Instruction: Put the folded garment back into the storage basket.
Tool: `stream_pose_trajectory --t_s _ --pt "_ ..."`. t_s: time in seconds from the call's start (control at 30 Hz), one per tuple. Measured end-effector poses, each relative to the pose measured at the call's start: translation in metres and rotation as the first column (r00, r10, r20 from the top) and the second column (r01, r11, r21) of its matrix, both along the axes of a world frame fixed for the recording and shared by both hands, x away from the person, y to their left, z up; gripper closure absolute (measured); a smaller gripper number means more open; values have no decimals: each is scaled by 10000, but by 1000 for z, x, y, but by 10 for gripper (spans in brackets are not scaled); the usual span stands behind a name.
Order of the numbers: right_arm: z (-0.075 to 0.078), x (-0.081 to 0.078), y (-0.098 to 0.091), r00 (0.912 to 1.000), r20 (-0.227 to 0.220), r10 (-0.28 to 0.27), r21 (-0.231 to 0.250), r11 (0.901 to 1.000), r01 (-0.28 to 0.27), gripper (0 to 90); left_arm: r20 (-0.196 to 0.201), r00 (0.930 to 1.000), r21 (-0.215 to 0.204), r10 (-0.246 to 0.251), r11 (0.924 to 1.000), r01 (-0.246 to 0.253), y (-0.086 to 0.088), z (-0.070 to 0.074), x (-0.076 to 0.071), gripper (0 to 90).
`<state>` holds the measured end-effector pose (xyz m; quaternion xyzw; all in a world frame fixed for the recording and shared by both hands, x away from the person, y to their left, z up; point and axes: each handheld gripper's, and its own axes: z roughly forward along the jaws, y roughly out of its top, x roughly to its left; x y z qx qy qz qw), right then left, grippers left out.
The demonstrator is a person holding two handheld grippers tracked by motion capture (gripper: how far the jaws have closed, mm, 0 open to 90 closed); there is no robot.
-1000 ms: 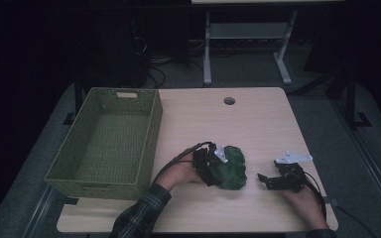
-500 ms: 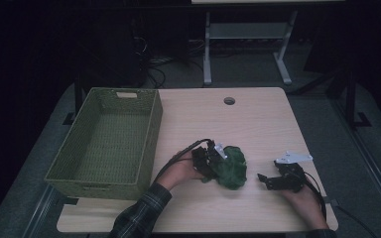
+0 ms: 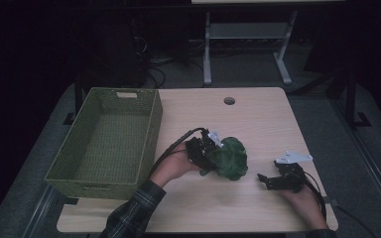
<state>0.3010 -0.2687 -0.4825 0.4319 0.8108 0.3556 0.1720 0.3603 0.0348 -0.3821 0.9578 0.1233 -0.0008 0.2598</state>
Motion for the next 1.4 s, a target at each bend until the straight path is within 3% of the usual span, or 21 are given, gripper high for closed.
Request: stream_pose_trajectory --t_s 0.37,0.67,0.93,1.4 --pt "0 0 0 10000 8 1 -3 10000 -1 144 293 9981 -272 533 9982 -525 37 48 5 692" --pt "0 0 0 10000 5 3 -3 10000 -3 143 770 9877 -483 1359 9900 -1324 89 81 13 691" --pt "0 0 0 10000 0 -6 -1 10000 6 143 1127 9616 -648 2504 9675 -2443 141 102 13 688" --pt "0 0 0 10000 7 -60 8 10000 60 143 1342 9000 -833 4147 9097 -4068 223 110 6 688"
